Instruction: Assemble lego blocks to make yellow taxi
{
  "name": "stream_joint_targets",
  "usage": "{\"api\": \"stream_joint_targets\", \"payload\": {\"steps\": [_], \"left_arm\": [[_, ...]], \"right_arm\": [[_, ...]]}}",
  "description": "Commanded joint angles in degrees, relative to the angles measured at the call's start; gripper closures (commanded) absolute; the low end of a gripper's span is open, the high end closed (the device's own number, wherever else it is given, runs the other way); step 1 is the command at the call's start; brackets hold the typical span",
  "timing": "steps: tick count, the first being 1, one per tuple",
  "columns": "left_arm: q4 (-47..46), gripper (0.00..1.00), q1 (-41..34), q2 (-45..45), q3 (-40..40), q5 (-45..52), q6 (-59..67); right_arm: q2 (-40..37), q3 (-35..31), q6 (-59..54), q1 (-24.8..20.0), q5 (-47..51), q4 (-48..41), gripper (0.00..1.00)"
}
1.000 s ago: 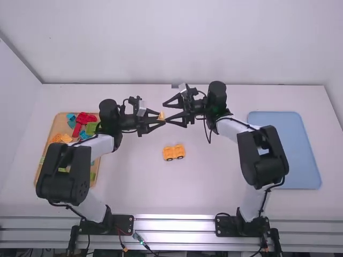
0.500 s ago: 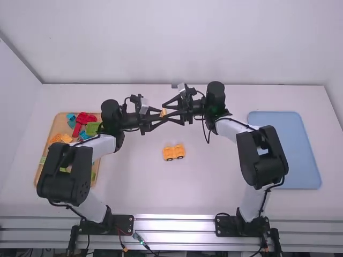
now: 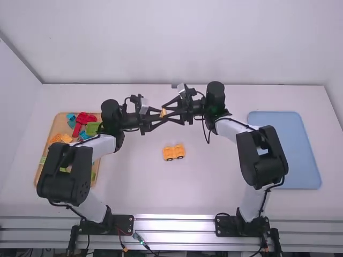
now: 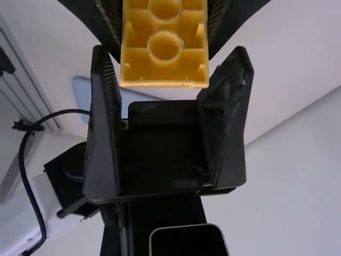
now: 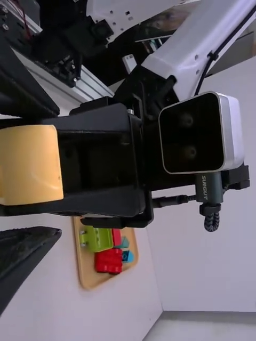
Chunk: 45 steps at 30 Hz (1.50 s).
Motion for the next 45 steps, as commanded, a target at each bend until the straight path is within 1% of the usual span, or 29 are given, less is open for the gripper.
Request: {"api": "stream_joint_targets", "payload": {"steps": [1,6,10,11,12,14,15,17,18,19,20,22,23,25,26,27,28,30,31,35,37,38,39,40,41,42,43,44,45], "left_arm": [[-0.04,0.98,-0.13,0.22,1.49,3.08,1.44],[-1.16,0.98,-0.48,0.22,1.49,3.13,2.97],[-1.22,0.98,-0.48,0.22,1.49,2.93,2.97],[-0.70,0.98,-0.48,0.22,1.49,2.95,2.95],[-0.66,0.98,-0.48,0.22,1.49,2.97,2.95],[0.26,0.98,-0.48,0.22,1.49,2.95,2.29],[0.33,0.98,-0.48,0.22,1.49,2.97,2.29],[0.39,0.95,-0.48,0.22,1.51,2.91,2.34],[0.66,0.91,-0.48,0.22,1.49,2.95,2.34],[0.66,0.90,-0.48,0.22,1.49,2.93,2.34],[0.74,0.87,-0.48,0.22,1.49,2.93,2.34],[0.74,0.76,-0.48,0.22,1.49,2.93,2.34],[0.74,0.74,-0.48,0.22,1.49,2.93,2.34],[0.76,0.53,-0.48,0.22,1.49,2.93,2.34],[0.70,0.38,-0.48,0.22,1.49,2.93,2.36],[0.70,0.31,-0.46,0.22,1.49,2.93,2.36],[0.68,0.19,-0.48,0.22,1.49,2.95,2.36],[0.70,0.11,-0.46,0.22,1.49,2.93,2.34],[0.68,0.01,-0.48,0.22,1.49,2.95,2.36],[-0.68,0.01,-0.42,0.22,1.49,2.91,2.45],[-2.86,0.01,0.11,0.22,1.49,2.95,3.65],[-5.31,0.01,0.33,0.22,1.49,2.93,5.33],[-8.28,0.01,0.33,0.22,1.49,2.75,7.96],[-12.20,0.01,0.11,0.22,1.49,0.90,10.40],[-12.61,0.01,0.11,0.22,1.49,0.57,10.60],[-14.88,0.01,0.13,0.22,1.49,-1.64,11.58],[-17.51,0.01,0.35,0.22,1.49,-5.60,11.85],[-18.16,0.01,0.39,0.22,1.49,-7.06,11.85],[-19.34,0.01,0.13,0.22,1.49,-10.64,11.80]], "right_arm": [[0.39,1.29,-0.20,0.33,1.03,0.11,0.45],[0.39,1.29,0.37,0.57,1.03,0.15,0.45],[0.39,1.29,0.35,0.39,1.03,0.13,0.52],[0.39,1.29,0.37,0.42,1.01,0.11,0.56],[0.39,1.29,0.37,0.42,1.01,0.11,0.57],[0.39,1.29,0.37,0.48,1.03,0.11,0.63],[0.39,1.29,0.37,0.48,1.01,0.11,0.64],[0.39,1.29,0.35,0.50,1.03,0.11,0.69],[0.39,1.29,0.37,0.50,1.01,0.11,0.73],[0.39,1.29,0.35,0.48,1.01,0.13,0.75],[0.39,1.29,0.37,0.48,1.03,0.13,0.81],[0.39,1.29,0.37,0.44,1.01,0.11,0.83],[0.39,1.29,0.35,0.44,1.03,0.11,0.85],[0.39,1.29,0.37,0.44,1.03,0.11,0.86],[0.39,1.29,0.35,0.44,1.03,0.13,0.86],[0.39,1.29,0.35,0.44,1.05,0.13,0.86],[0.39,1.29,0.35,0.44,1.09,0.13,0.86],[0.39,1.29,0.35,0.44,1.66,0.13,0.86],[0.39,1.29,0.42,0.42,2.95,0.11,0.87],[0.39,1.27,0.39,-1.27,8.13,-0.39,0.87],[0.35,1.38,0.28,-2.34,12.44,-2.78,0.88],[0.13,1.46,-0.72,-3.02,15.61,-5.40,0.88],[-0.13,1.64,-2.64,-3.69,18.73,-8.98,0.88],[-0.87,2.23,-5.84,-4.55,22.88,-15.34,0.88],[-0.98,2.34,-6.25,-4.63,23.39,-16.20,0.88],[-1.77,3.13,-8.90,-5.07,26.40,-22.18,0.88],[-3.06,4.81,-13.46,-5.51,30.95,-32.17,0.88],[-3.56,5.60,-15.19,-5.60,33.00,-36.26,0.89],[-4.98,7.91,-19.45,-5.57,39.26,-47.12,0.92]]}}
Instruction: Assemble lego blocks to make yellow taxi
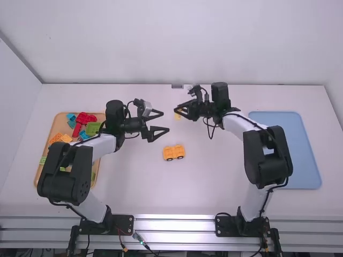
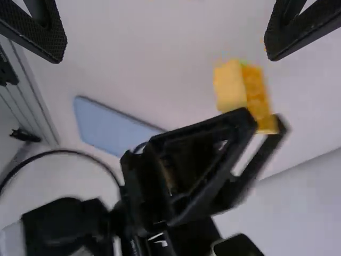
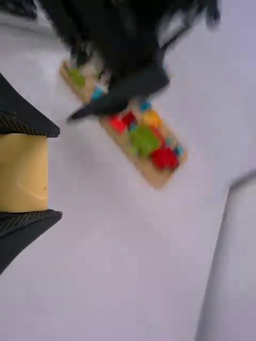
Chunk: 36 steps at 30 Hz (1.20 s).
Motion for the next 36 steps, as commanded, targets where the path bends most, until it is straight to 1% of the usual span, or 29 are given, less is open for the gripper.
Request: {"api": "stream_joint_targets", "payload": {"steps": [1,3,4,6,7,10,11,13,16,17,18,19,21,22,23,27,28,30,31,34,36], "left_arm": [[-1.05,0.01,-0.13,-0.09,1.01,-8.37,2.64],[-1.18,0.01,-0.17,-0.09,1.01,-11.28,2.64],[-1.09,0.01,-0.17,-0.09,1.01,-13.33,2.64],[-0.57,0.01,-0.15,-0.09,1.01,-15.58,2.62],[-0.15,0.01,-0.15,-0.09,1.01,-16.06,2.71],[0.87,0.01,0.28,-0.09,1.01,-15.78,2.82],[1.09,0.01,0.22,-0.09,1.01,-15.85,2.80],[1.16,0.01,0.00,-0.09,1.01,-16.00,2.89],[0.76,0.01,0.02,-0.09,1.01,-16.04,2.86],[0.50,0.01,0.13,-0.09,1.01,-16.48,2.86],[0.42,0.01,0.31,-0.09,1.01,-17.55,2.69],[0.33,0.01,0.31,-0.09,1.01,-17.97,2.60],[0.07,0.01,0.00,-0.09,1.01,-21.29,2.58],[0.09,0.01,0.02,-0.09,1.01,-23.10,1.66],[0.04,0.01,0.00,-0.09,1.01,-23.41,1.51],[0.09,0.01,0.13,-0.09,1.01,-23.69,0.68],[0.07,0.01,0.04,-0.09,1.01,-23.71,0.66],[0.11,0.01,0.28,-0.09,1.01,-23.98,0.70],[0.11,0.01,0.13,-0.09,1.01,-24.04,0.72],[0.11,0.01,0.35,-0.09,1.01,-24.87,0.66],[0.09,0.01,0.37,-0.09,1.01,-24.79,0.42]], "right_arm": [[-5.29,6.08,-11.80,-0.07,18.86,-13.03,0.93],[-6.08,8.94,-13.62,0.83,27.78,-23.28,0.94],[-6.23,11.10,-13.42,1.73,34.36,-30.08,0.94],[-6.23,13.38,-10.49,3.52,43.58,-38.60,0.94],[-6.23,13.92,-7.23,4.63,48.28,-42.73,0.93],[-6.12,12.98,-2.49,6.84,52.87,-48.50,0.91],[-6.12,12.28,-2.08,7.28,52.81,-49.16,0.89],[-6.10,10.54,-0.85,7.61,52.37,-49.57,0.87],[-5.55,6.45,3.10,7.19,52.35,-49.00,0.88],[-5.11,5.03,4.26,6.78,52.33,-48.19,0.92],[-4.70,3.50,5.66,6.25,51.76,-47.21,0.94],[-4.66,3.30,5.84,6.19,51.58,-47.04,0.95],[-4.39,0.94,6.38,4.92,47.67,-45.57,1.00],[-4.33,-0.11,6.40,3.96,45.11,-44.57,1.00],[-4.33,-0.37,6.40,3.69,44.46,-44.22,1.00],[-4.33,-3.43,8.13,2.32,36.22,-37.75,1.00],[-4.33,-4.33,12.48,2.12,34.05,-35.65,1.00],[-4.35,-6.43,25.40,1.57,31.43,-31.65,1.00],[-4.35,-6.86,28.17,1.42,31.26,-31.01,1.00],[-4.33,-9.33,46.31,1.03,32.00,-27.71,1.00],[-4.33,-10.88,54.40,1.36,32.87,-25.53,1.00]]}}
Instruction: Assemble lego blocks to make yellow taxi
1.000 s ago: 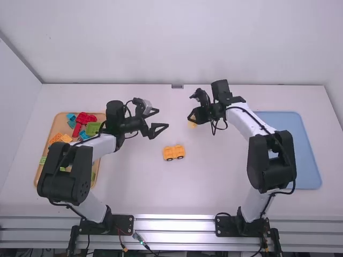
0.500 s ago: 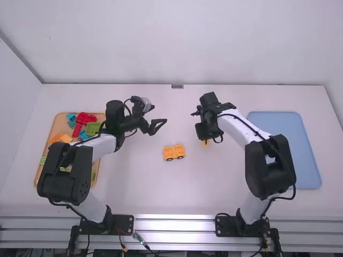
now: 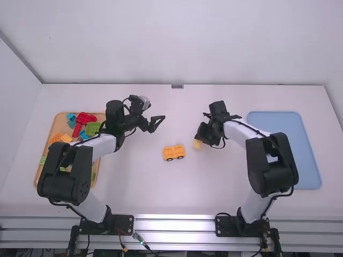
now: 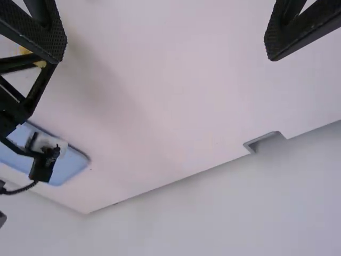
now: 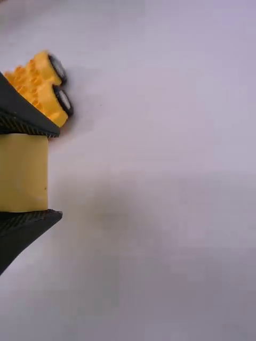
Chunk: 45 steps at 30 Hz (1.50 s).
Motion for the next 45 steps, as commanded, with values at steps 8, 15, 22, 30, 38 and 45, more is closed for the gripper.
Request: {"api": "stream_joint_targets", "payload": {"steps": [8,15,22,30,38,45], "left_arm": [[-0.02,0.01,0.11,-0.09,1.01,-0.33,-0.46],[-0.28,0.01,0.37,-0.09,1.01,-0.15,-0.46],[-1.75,0.01,0.39,-0.09,1.01,-0.33,-0.44],[-1.75,0.01,0.24,-0.09,1.01,-0.33,-0.46],[-1.75,0.01,0.35,-0.09,1.01,-0.33,-0.46],[-1.73,0.02,0.07,-0.09,1.01,-0.37,-0.44]], "right_arm": [[0.63,-5.38,43.01,0.37,4.31,-0.61,1.00],[0.63,-5.84,56.28,-0.35,3.91,-1.44,1.00],[0.63,-5.86,64.89,-0.37,4.61,-4.59,1.00],[0.63,-5.86,65.07,-0.28,5.22,-2.86,0.90],[0.63,-5.86,64.32,-0.33,5.79,-2.51,0.01],[0.57,-5.18,61.48,-0.46,4.48,-2.34,0.01]]}}
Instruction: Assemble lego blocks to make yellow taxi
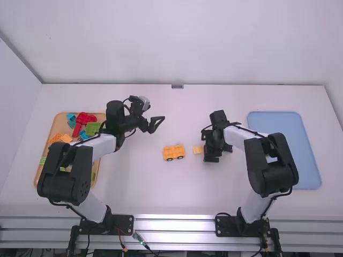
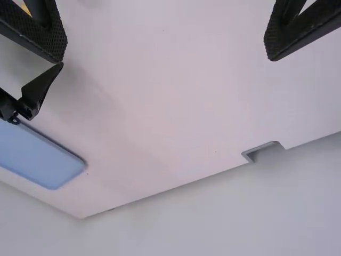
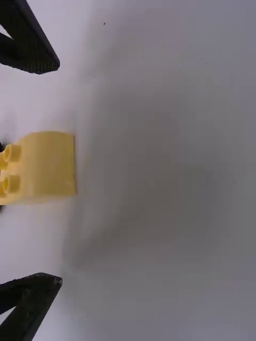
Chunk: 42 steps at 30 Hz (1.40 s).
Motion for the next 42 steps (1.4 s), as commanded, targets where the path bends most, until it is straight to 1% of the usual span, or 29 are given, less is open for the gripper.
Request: {"api": "stream_joint_targets", "payload": {"steps": [1,3,5,6,7,10,12,13,15,16,17,18,19,22,23,25,27,29,31,32,33,34,35,37,38,39,40,41,42], "left_arm": [[-0.02,0.01,0.17,-0.09,1.01,0.31,-0.17],[0.02,0.01,0.35,-0.09,1.01,0.31,-0.20],[0.00,0.01,0.09,-0.09,1.01,0.28,-0.17],[0.00,0.01,0.39,-0.09,1.01,0.35,-0.20],[0.00,0.01,0.39,-0.09,1.01,0.35,-0.20],[-0.02,0.01,0.55,-0.09,1.01,0.39,-0.22],[0.02,0.01,0.55,-0.09,1.01,0.28,-0.17],[0.24,0.01,0.52,-0.09,1.01,0.31,-0.17],[0.98,0.01,0.57,-0.09,1.01,0.28,-0.13],[1.57,0.01,0.55,-0.09,1.01,0.28,0.26],[2.12,0.01,0.52,-0.09,1.01,0.07,2.47],[2.03,0.01,0.50,-0.09,1.01,-0.04,2.95],[1.14,0.01,0.57,-0.09,1.01,-0.79,4.02],[-0.26,0.01,0.50,-0.09,1.01,-1.20,4.76],[-0.48,0.01,0.57,-0.09,1.01,-0.96,4.74],[-1.53,0.01,0.50,-0.09,1.01,-1.01,4.76],[-2.73,0.01,0.52,-0.09,1.01,-1.05,4.81],[-3.50,0.01,0.55,-0.09,1.01,-1.01,4.79],[-4.22,0.01,0.50,-0.09,1.01,-1.01,4.79],[-4.37,0.01,0.57,-0.09,1.01,-0.98,4.79],[-4.79,0.01,0.55,-0.09,1.01,-1.01,4.87],[-5.31,0.01,0.55,-0.09,0.98,-0.90,6.14],[-5.75,0.01,0.52,-0.09,1.01,-0.59,7.34],[-7.37,0.01,0.57,-0.09,0.98,3.08,14.10],[-8.76,0.01,0.55,-0.09,0.98,7.76,19.54],[-8.76,0.01,0.55,-0.09,0.98,7.76,19.54],[-10.16,0.01,0.50,-0.09,0.98,13.16,24.81],[-11.43,0.01,0.52,-0.09,0.98,16.57,28.48],[-12.39,0.01,0.52,-0.09,0.98,18.78,30.62]], "right_arm": [[0.55,1.68,-4.44,-0.87,-1.97,-0.59,0.01],[0.52,3.30,-8.63,-1.44,-3.96,-0.83,0.01],[0.52,7.82,-18.60,-2.67,-8.04,-3.08,0.01],[0.24,11.26,-25.99,-3.41,-9.51,-6.45,0.01],[0.24,11.26,-25.99,-3.41,-9.51,-6.45,0.01],[-0.15,20.52,-49.42,-5.27,-10.67,-16.31,0.01],[-0.15,24.37,-57.29,-5.99,-11.06,-18.93,0.01],[-0.15,28.13,-66.69,-6.49,-11.04,-21.42,0.01],[-0.15,31.54,-75.82,-7.04,-11.04,-23.61,0.01],[-0.15,33.46,-82.20,-7.34,-10.95,-24.94,0.01],[-0.15,35.60,-91.38,-7.87,-9.29,-26.21,0.01],[-0.15,36.06,-93.68,-8.00,-8.48,-26.25,0.00],[-0.15,37.29,-101.77,-8.55,-4.61,-25.53,0.01],[-0.15,37.70,-116.63,-9.31,5.77,-21.99,0.01],[-0.15,37.53,-123.38,-9.75,11.15,-20.50,0.01],[-0.15,37.51,-130.81,-10.47,16.68,-19.80,0.01],[-0.15,37.51,-135.08,-10.88,17.16,-19.23,0.01],[-0.15,37.51,-140.50,-10.82,14.40,-18.51,0.01],[-0.15,37.51,-151.47,-10.78,3.30,-19.85,0.01],[-0.15,37.51,-154.73,-10.84,-0.11,-20.70,0.01],[-0.15,37.48,-164.74,-11.06,-9.75,-24.15,0.01],[-0.15,37.48,-171.71,-11.39,-15.50,-26.93,0.01],[-0.15,37.48,-175.45,-11.58,-18.27,-28.57,0.01],[-0.15,37.46,-190.48,-12.48,-27.82,-36.00,0.01],[-0.15,36.85,-200.01,-13.40,-33.77,-40.63,0.01],[-0.15,36.85,-200.01,-13.40,-33.77,-40.63,0.01],[-0.15,35.67,-206.46,-14.38,-37.53,-43.52,0.01],[-0.15,34.21,-210.07,-15.02,-38.86,-44.17,0.01],[-0.15,33.20,-211.12,-15.30,-39.26,-44.06,0.01]]}}
